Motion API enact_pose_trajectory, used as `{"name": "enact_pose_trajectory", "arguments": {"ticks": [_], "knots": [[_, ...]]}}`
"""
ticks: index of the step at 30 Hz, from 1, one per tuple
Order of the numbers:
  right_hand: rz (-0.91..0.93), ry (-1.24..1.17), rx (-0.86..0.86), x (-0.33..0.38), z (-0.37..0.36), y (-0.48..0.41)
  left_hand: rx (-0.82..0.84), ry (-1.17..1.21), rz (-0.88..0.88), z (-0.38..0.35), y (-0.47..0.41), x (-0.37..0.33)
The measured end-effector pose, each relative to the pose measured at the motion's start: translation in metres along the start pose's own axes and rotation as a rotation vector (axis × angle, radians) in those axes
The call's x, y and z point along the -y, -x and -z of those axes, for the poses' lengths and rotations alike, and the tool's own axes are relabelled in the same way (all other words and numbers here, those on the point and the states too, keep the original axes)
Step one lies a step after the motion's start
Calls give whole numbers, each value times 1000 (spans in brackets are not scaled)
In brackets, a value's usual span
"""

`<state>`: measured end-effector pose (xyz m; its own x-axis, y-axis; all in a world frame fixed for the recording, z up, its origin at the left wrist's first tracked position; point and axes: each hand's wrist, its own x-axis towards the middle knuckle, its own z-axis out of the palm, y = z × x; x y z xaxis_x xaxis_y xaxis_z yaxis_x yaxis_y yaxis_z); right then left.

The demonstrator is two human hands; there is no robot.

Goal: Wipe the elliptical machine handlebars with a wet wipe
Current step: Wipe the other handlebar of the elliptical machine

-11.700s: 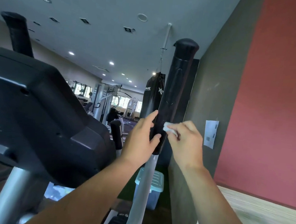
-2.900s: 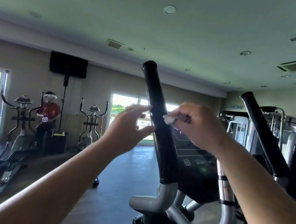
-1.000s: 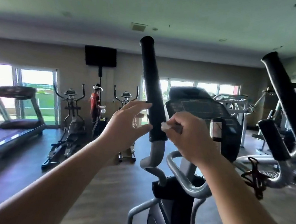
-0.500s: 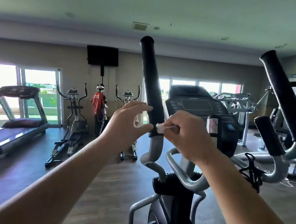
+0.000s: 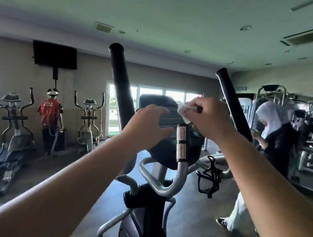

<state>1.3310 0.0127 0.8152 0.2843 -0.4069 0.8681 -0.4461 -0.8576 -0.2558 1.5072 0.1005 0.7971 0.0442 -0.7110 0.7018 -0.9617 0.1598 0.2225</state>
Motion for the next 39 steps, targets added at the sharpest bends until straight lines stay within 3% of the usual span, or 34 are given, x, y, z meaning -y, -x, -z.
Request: {"name": "enact_pose_trajectory", "arguments": {"ticks": [10, 17, 21, 25, 31, 35, 39], "knots": [[-29, 277, 147, -20, -35, 20, 165, 344, 184, -83, 39, 11], [107, 397, 275, -16, -40, 65, 235, 484, 180, -132, 57, 27], [81, 411, 133, -12, -34, 21, 301, 567, 174, -142, 60, 31], [104, 517, 151, -14, -47, 28, 294, 600, 155, -149, 60, 36], [156, 572, 315, 8, -48, 68, 293, 657, 101, -153, 62, 43], [126, 605, 172, 11, -49, 12, 312, 710, 75, -155, 60, 48], [122, 722, 335, 7, -56, 43, 313, 724, 45, -159, 57, 52]]}}
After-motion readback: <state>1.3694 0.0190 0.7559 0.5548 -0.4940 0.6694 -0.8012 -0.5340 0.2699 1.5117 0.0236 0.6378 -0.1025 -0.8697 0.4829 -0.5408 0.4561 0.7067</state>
